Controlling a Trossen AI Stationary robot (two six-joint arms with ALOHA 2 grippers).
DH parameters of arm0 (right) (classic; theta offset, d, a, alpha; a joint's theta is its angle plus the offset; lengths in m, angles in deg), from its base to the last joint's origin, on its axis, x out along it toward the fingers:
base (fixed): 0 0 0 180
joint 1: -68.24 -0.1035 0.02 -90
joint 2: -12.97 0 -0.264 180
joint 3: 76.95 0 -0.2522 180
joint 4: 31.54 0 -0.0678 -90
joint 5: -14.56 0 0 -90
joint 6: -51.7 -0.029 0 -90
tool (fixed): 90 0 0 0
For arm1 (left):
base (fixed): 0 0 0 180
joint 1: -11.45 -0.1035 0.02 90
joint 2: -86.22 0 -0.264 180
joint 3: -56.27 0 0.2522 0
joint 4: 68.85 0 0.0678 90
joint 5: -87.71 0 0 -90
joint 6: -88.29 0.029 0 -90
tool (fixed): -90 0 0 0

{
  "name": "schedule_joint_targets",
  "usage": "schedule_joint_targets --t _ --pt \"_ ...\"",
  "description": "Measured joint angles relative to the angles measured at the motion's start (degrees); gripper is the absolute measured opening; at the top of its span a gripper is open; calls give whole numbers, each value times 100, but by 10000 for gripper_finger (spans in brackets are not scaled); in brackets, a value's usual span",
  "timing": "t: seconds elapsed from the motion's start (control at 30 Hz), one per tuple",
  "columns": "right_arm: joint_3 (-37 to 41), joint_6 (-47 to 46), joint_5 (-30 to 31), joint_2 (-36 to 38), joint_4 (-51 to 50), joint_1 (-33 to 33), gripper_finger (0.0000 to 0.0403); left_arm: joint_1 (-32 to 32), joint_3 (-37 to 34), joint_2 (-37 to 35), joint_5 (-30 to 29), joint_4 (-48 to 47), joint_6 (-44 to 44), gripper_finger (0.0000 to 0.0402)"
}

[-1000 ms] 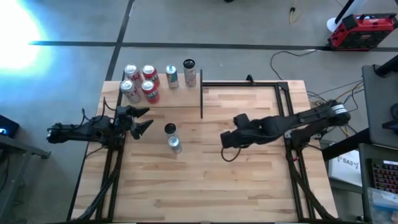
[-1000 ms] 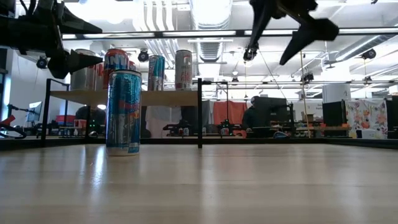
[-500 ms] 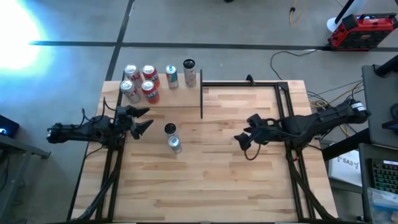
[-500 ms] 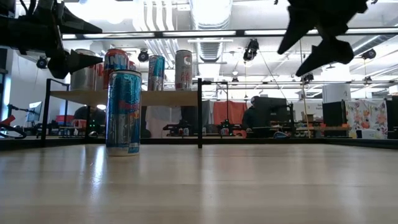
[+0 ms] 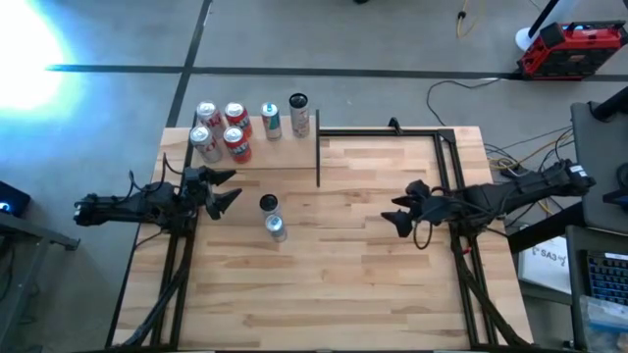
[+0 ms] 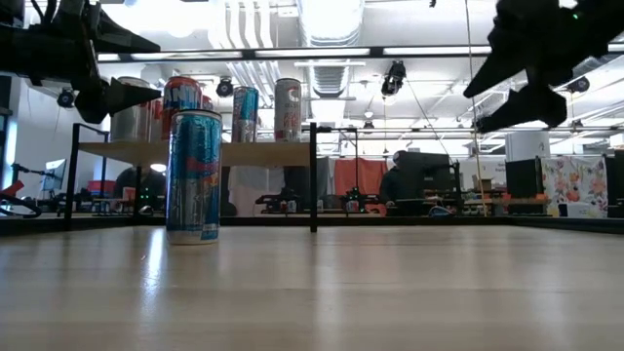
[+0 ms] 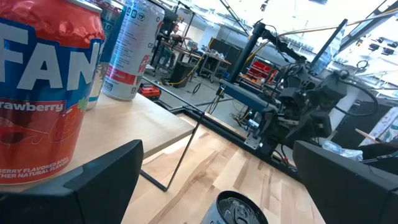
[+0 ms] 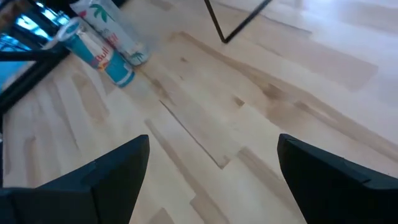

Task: Place canned beverage on shelf
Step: Put the bottom blue soda can on the shelf

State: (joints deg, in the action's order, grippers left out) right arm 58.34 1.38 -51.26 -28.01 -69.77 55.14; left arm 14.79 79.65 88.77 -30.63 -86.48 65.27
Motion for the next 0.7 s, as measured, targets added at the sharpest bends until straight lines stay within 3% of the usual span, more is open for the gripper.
schedule_joint_targets --t 0.2,0.5,0.7 --pt "716 538 172 655 698 0 336 0 1 0 0 1 0 398" --pt "1258 836 295 1472 896 98 336 0 1 -2 2 0 0 398" --pt "1542 1641 305 1769 1339 114 336 0 1 0 1 0 0 398"
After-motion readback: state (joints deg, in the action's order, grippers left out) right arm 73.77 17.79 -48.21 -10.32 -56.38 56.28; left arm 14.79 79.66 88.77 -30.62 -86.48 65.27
